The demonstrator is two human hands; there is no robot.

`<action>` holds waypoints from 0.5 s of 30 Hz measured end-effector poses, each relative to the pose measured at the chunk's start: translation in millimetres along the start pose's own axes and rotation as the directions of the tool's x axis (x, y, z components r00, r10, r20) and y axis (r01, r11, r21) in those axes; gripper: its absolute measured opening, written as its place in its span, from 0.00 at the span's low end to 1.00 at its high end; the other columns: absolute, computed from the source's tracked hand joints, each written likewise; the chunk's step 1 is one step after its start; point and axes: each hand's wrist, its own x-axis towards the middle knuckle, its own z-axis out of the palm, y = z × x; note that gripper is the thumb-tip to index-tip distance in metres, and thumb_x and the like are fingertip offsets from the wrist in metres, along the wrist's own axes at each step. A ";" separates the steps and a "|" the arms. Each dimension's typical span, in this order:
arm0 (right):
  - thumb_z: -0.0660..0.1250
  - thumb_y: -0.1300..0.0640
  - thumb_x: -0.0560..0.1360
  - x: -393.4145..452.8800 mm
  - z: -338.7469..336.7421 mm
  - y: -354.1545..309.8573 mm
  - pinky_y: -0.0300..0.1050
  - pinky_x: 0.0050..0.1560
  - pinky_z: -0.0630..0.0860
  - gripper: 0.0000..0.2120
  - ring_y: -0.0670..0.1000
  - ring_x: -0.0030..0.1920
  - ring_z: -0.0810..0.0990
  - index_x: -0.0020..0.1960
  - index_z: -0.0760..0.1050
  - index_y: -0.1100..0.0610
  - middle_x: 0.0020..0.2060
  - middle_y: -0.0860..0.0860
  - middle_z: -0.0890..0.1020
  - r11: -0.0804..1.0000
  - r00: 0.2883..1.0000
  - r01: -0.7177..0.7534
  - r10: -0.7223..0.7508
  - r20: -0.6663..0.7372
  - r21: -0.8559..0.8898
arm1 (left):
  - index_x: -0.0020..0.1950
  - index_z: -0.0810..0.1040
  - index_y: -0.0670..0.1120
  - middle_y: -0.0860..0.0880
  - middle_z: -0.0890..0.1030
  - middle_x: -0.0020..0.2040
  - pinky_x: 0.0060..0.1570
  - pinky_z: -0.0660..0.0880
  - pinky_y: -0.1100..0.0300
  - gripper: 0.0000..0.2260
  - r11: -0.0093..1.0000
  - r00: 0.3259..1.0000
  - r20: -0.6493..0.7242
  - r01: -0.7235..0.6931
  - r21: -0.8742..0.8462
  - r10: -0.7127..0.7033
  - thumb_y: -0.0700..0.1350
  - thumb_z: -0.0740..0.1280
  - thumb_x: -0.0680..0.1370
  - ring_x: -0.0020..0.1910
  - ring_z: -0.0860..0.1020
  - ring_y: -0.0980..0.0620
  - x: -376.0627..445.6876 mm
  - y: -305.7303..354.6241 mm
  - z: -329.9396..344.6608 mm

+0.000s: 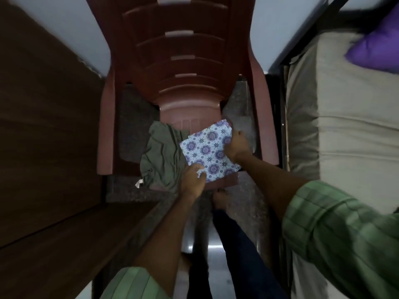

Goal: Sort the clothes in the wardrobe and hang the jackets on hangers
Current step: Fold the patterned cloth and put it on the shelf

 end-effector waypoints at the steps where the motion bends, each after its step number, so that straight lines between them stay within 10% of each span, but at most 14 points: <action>1: 0.69 0.58 0.75 11.4 4.9 4.6 0.57 0.64 0.74 0.28 0.65 0.66 0.73 0.72 0.64 0.58 0.67 0.60 0.69 0.999 0.999 -0.035 0.036 -0.034 0.027 | 0.60 0.81 0.45 0.47 0.82 0.59 0.55 0.76 0.59 0.10 1.000 1.000 0.002 0.006 -0.013 -0.006 0.42 0.68 0.79 0.56 0.81 0.48 6.6 -3.7 5.3; 8: 0.85 0.45 0.58 91.8 72.0 54.3 0.65 0.60 0.77 0.55 0.64 0.62 0.78 0.73 0.55 0.50 0.65 0.58 0.76 0.930 0.944 -0.325 0.310 0.113 0.170 | 0.60 0.80 0.42 0.49 0.81 0.54 0.44 0.71 0.72 0.10 0.999 0.999 0.005 -0.031 -0.010 0.031 0.38 0.67 0.79 0.50 0.79 0.52 17.9 -41.7 24.8; 15: 0.68 0.60 0.80 25.6 51.8 20.3 0.43 0.37 0.77 0.11 0.56 0.46 0.81 0.61 0.76 0.63 0.48 0.56 0.81 0.995 0.995 -0.099 0.099 0.000 -0.002 | 0.57 0.81 0.46 0.50 0.81 0.54 0.46 0.74 0.66 0.08 0.995 1.000 0.015 0.019 -0.094 -0.018 0.40 0.68 0.79 0.47 0.80 0.53 -24.1 -57.8 25.7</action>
